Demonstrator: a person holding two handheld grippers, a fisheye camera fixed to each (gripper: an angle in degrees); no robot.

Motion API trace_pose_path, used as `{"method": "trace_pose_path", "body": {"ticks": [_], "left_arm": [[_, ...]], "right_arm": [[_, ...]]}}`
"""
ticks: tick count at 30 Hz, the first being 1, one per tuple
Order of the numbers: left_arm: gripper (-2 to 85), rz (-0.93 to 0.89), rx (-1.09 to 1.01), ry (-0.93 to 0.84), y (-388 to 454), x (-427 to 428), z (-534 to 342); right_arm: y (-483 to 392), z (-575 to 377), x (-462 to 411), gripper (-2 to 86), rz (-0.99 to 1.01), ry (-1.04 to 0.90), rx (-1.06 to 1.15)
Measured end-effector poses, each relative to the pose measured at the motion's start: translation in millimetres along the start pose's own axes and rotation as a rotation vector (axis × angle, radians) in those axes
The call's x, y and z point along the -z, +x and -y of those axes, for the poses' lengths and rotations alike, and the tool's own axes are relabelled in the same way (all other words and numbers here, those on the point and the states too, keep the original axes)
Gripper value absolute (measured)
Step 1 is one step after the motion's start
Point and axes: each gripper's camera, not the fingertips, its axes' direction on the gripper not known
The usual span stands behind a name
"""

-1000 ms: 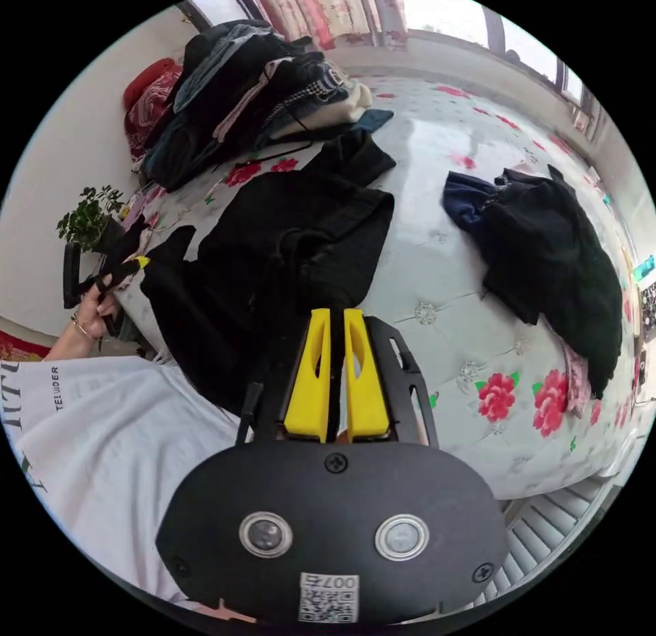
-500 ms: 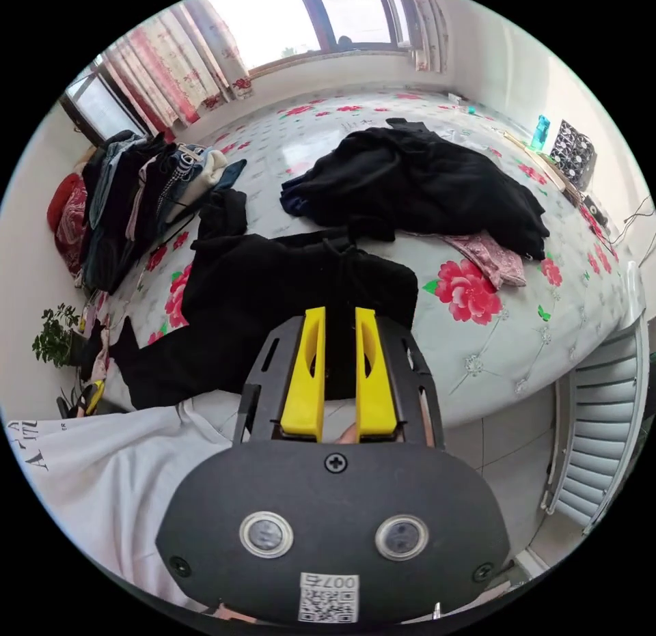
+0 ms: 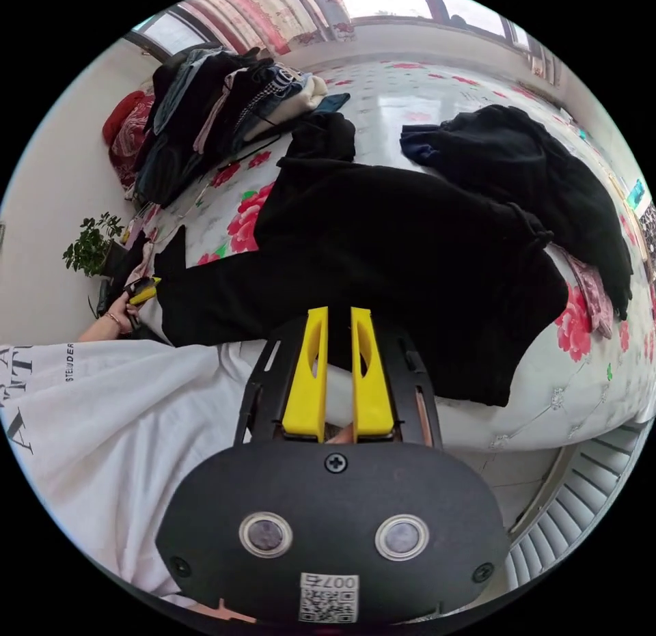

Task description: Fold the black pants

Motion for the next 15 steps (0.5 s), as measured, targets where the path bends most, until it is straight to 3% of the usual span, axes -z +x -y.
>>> {"method": "trace_pose_path", "body": {"ticks": [3, 7, 12, 14, 15], "left_arm": [[0.1, -0.176, -0.002, 0.044, 1, 0, 2], [-0.6, -0.338, -0.194, 0.159, 65, 46, -11], [0.5, -0.353, -0.553, 0.256, 193, 61, -10], [2.9, -0.289, -0.665, 0.192, 234, 25, 10], [4.7, -0.197, -0.732, 0.033, 262, -16, 27]], "right_arm": [[-10, 11, -1, 4.8, 0.029, 0.006, 0.015], [-11, 23, 5, 4.7, 0.04, 0.002, 0.007], [-10, 34, 9, 6.5, 0.072, 0.06, -0.053], [-10, 38, 4, 7.3, 0.095, 0.062, -0.083], [-8, 41, 0, 7.6, 0.122, 0.061, -0.117]]}}
